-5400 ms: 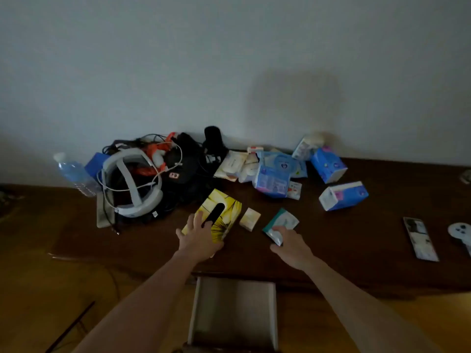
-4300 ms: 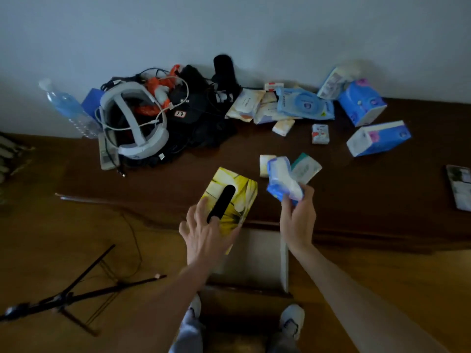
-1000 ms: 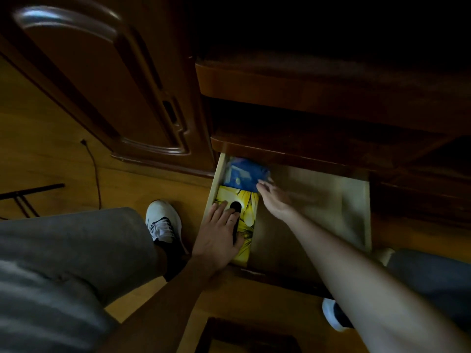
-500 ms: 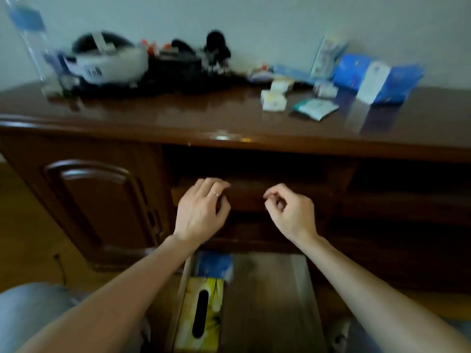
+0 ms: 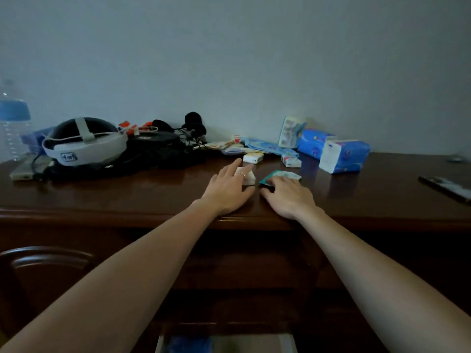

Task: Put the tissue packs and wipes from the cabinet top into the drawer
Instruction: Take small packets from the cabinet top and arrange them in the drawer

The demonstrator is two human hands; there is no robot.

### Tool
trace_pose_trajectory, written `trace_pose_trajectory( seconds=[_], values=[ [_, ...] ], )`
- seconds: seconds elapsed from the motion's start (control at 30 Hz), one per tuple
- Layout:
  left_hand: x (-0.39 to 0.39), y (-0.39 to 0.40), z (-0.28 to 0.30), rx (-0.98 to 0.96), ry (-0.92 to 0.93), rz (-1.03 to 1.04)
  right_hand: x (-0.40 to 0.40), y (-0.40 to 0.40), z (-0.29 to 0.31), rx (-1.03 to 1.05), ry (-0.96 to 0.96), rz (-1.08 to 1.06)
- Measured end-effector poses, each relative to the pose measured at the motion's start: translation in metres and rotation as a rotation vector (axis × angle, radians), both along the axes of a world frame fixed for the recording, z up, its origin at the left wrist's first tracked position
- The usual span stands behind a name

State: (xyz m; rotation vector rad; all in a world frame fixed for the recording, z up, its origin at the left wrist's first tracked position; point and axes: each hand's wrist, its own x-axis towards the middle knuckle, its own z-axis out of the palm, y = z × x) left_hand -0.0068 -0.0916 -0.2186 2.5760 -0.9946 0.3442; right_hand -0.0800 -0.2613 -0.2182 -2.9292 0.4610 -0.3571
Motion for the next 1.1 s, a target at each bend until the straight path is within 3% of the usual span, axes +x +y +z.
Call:
trace_pose_trajectory(
  seconds=[0.1,0.27,0.4,0.53,0.63,0.67,0.73,0.83,0.87,0.97,1.03,1.1],
  values=[
    [0.021,-0.018,-0.004,0.035,0.085,0.011,0.003,-0.003,-0.008,-0.070,-0.170,0.007],
    [0.013,-0.015,-0.002,-0.065,0.018,0.039,-0.017,0.007,-0.013,-0.223,-0.297,0.005],
    [-0.017,0.003,0.002,-0.105,-0.035,0.003,-0.049,0.019,-0.032,-0.215,-0.431,0.101],
    [-0.081,0.032,-0.020,-0.362,-0.122,-0.006,-0.093,0.024,-0.054,-0.226,-0.512,0.306],
    [-0.143,0.060,-0.079,-0.585,-0.204,-0.033,-0.135,0.025,-0.089,-0.138,-0.796,0.496],
    [-0.163,0.070,-0.108,-0.616,-0.178,-0.038,-0.152,0.028,-0.114,-0.121,-0.811,0.516],
    [-0.190,0.084,-0.168,-0.595,-0.078,-0.010,-0.183,0.035,-0.170,-0.130,-0.576,0.491],
    [-0.218,0.103,-0.261,-0.503,0.230,0.175,-0.216,0.049,-0.254,0.024,0.138,0.285],
    [-0.222,0.109,-0.288,-0.466,0.310,0.230,-0.220,0.051,-0.276,0.126,0.293,0.218],
    [-0.232,0.126,-0.353,-0.284,0.428,0.276,-0.227,0.049,-0.327,0.379,0.576,0.015],
    [-0.235,0.126,-0.376,-0.164,0.495,0.284,-0.233,0.047,-0.353,0.301,0.689,-0.133],
    [-0.238,0.120,-0.392,-0.027,0.496,0.289,-0.234,0.051,-0.373,0.218,0.653,-0.230]
  ],
)
